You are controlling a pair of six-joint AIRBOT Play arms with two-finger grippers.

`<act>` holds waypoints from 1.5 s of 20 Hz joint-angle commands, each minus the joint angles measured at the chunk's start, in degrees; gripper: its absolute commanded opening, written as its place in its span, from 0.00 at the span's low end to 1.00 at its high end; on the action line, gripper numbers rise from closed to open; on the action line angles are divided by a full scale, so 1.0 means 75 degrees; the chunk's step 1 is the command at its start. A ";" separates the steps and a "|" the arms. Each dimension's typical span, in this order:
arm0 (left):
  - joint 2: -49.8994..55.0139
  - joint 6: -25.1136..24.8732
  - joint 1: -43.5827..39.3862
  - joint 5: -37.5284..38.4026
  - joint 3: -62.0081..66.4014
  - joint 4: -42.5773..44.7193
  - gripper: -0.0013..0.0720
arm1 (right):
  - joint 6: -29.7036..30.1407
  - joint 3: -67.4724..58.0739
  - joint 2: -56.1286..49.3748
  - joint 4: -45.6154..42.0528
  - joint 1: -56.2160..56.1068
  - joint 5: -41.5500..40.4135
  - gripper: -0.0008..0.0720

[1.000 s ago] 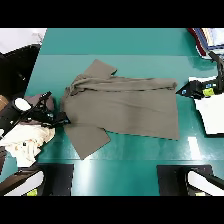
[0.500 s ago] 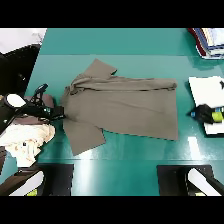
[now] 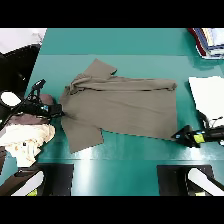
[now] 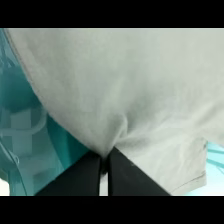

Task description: Fold the shirts.

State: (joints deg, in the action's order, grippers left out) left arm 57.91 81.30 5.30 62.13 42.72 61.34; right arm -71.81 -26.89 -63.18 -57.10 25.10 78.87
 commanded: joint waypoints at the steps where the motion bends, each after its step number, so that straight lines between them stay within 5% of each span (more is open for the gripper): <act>1: -0.0009 -0.0050 0.0006 0.0006 0.0012 -0.0006 0.05 | 0.0041 0.0140 -0.0472 0.0542 -0.0965 -0.1087 0.44; 2: -0.0009 -0.0050 0.0006 0.0020 0.0012 0.0003 0.05 | 0.0038 0.0140 -0.0440 0.0618 -0.1139 -0.1294 0.38; 4: -0.0050 -0.0047 0.0003 0.0131 0.0067 0.0009 0.05 | 0.0041 0.0134 -0.0128 0.0653 -0.1364 -0.1510 0.07; 5: -0.0184 -0.0044 0.0006 0.0146 0.0140 0.0015 0.05 | 0.0044 0.0073 0.0111 0.0641 -0.1390 -0.1489 0.04; 10: -0.1367 0.0192 0.0006 0.0586 0.1448 0.0038 0.05 | 0.0035 -0.1652 0.1614 0.0644 -0.1384 -0.0647 0.04; 16: -0.1993 0.0557 0.0003 0.1510 0.6280 -0.0035 0.05 | -0.0312 -0.6111 0.2949 0.0618 -0.1381 -0.0111 0.03; 22: -0.1990 0.0775 0.0006 0.0921 1.0372 -0.0023 0.05 | -0.0842 -1.0488 0.2495 0.0219 -0.1343 0.0612 0.03; 26: -0.1894 0.0930 0.0006 0.0726 1.0599 -0.0020 0.05 | -0.1329 -1.3038 0.1271 -0.0731 -0.1346 0.1947 0.03; 30: -0.1008 0.0927 0.0003 0.1376 0.9221 -0.0335 0.05 | -0.1527 -1.2327 0.0425 -0.0723 -0.1355 0.2090 0.03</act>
State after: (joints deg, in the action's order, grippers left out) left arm 46.57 87.96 5.30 69.65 116.46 60.07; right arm -81.69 -119.77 -55.59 -60.66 14.96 91.98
